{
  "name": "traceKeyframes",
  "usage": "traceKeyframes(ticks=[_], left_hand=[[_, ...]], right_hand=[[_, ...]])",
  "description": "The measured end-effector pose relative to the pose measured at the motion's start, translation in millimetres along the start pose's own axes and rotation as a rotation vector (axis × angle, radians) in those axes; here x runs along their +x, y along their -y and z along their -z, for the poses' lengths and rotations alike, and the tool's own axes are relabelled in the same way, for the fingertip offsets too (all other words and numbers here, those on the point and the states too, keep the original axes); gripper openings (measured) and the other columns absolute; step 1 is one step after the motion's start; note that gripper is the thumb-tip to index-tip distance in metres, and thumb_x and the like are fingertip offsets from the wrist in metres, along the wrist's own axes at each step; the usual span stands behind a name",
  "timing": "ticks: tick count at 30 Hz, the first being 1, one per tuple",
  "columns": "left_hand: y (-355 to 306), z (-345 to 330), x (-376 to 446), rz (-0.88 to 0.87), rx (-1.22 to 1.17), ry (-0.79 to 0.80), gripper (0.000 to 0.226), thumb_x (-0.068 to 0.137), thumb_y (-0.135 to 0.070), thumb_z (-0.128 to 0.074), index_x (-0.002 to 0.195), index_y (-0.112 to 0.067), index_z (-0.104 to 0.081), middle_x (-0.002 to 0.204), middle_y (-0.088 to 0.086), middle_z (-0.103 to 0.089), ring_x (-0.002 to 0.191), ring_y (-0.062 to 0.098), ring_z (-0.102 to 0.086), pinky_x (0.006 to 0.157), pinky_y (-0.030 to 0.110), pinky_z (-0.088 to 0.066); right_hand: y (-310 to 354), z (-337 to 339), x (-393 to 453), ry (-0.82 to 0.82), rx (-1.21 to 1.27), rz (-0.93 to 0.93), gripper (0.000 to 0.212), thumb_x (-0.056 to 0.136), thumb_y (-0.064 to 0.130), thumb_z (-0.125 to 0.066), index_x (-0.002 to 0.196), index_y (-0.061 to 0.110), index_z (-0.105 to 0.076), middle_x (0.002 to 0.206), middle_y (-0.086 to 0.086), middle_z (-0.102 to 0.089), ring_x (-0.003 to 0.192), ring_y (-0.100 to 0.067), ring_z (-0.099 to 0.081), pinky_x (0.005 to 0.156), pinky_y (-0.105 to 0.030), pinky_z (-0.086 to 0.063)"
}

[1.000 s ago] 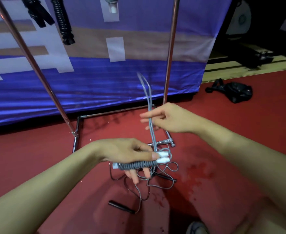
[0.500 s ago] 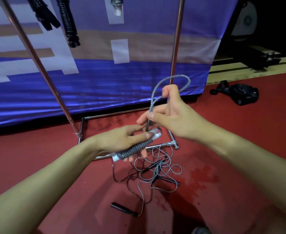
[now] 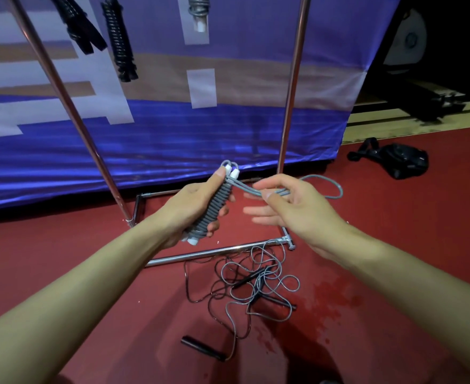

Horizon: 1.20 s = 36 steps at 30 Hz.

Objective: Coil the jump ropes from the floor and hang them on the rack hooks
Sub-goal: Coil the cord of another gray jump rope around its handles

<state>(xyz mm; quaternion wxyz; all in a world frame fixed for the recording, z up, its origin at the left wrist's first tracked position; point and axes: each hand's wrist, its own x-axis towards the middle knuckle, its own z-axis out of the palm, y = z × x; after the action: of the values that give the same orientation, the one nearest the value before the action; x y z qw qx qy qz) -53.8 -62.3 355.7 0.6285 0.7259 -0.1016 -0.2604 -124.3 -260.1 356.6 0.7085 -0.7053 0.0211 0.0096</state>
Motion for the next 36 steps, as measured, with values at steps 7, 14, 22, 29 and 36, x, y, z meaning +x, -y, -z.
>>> traceKeyframes(ticks=[7, 14, 22, 29, 36], left_hand=[[0, -14, -9, -0.125, 0.126, 0.045, 0.047, 0.107, -0.045, -0.045, 0.094, -0.003, -0.063, 0.067, 0.009, -0.055, 0.044, 0.02, -0.044, 0.039, 0.02, -0.036], [-4, -19, -20, -0.197, 0.362, 0.259, 0.027, 0.106, -0.044, -0.048, 0.092, -0.031, -0.067, 0.063, 0.008, -0.061, 0.042, 0.022, -0.048, 0.039, 0.022, -0.039], [15, -43, -15, 0.007, 0.735, 0.525, 0.049, 0.103, -0.055, -0.052, 0.104, -0.009, -0.068, 0.071, -0.002, -0.073, 0.048, 0.018, -0.062, 0.044, 0.021, -0.048], [17, -27, -9, 0.16, 0.57, 0.451, 0.035, 0.104, -0.052, -0.05, 0.137, -0.04, -0.05, 0.105, -0.009, -0.08, 0.072, 0.029, -0.078, 0.054, 0.028, -0.057], [16, -22, -7, 0.089, 0.51, 0.386, 0.032, 0.103, -0.05, -0.054, 0.133, -0.041, -0.054, 0.103, -0.005, -0.08, 0.07, 0.03, -0.078, 0.05, 0.028, -0.057]], right_hand=[[-6, 24, 11, 0.037, -0.192, -0.233, 0.007, 0.1, 0.016, -0.064, 0.102, 0.01, -0.066, 0.086, -0.011, -0.077, 0.064, -0.015, -0.073, 0.057, -0.02, -0.057], [-17, 40, 26, 0.137, -0.061, -0.359, 0.022, 0.1, 0.01, -0.062, 0.117, -0.002, -0.07, 0.093, -0.013, -0.077, 0.074, -0.014, -0.073, 0.07, -0.02, -0.06], [-10, 15, 30, 0.383, -0.033, -0.328, 0.032, 0.107, -0.001, -0.043, 0.134, 0.004, -0.058, 0.126, -0.022, -0.069, 0.113, -0.025, -0.071, 0.096, -0.029, -0.057], [2, 2, 17, 0.355, -0.062, -0.013, 0.048, 0.107, -0.007, -0.039, 0.149, 0.015, -0.046, 0.121, -0.023, -0.071, 0.115, -0.03, -0.07, 0.103, -0.039, -0.054], [15, -7, 9, 0.258, -0.265, 0.348, 0.047, 0.105, -0.003, -0.04, 0.13, 0.035, -0.027, 0.096, -0.011, -0.075, 0.086, -0.03, -0.076, 0.092, -0.046, -0.059]])
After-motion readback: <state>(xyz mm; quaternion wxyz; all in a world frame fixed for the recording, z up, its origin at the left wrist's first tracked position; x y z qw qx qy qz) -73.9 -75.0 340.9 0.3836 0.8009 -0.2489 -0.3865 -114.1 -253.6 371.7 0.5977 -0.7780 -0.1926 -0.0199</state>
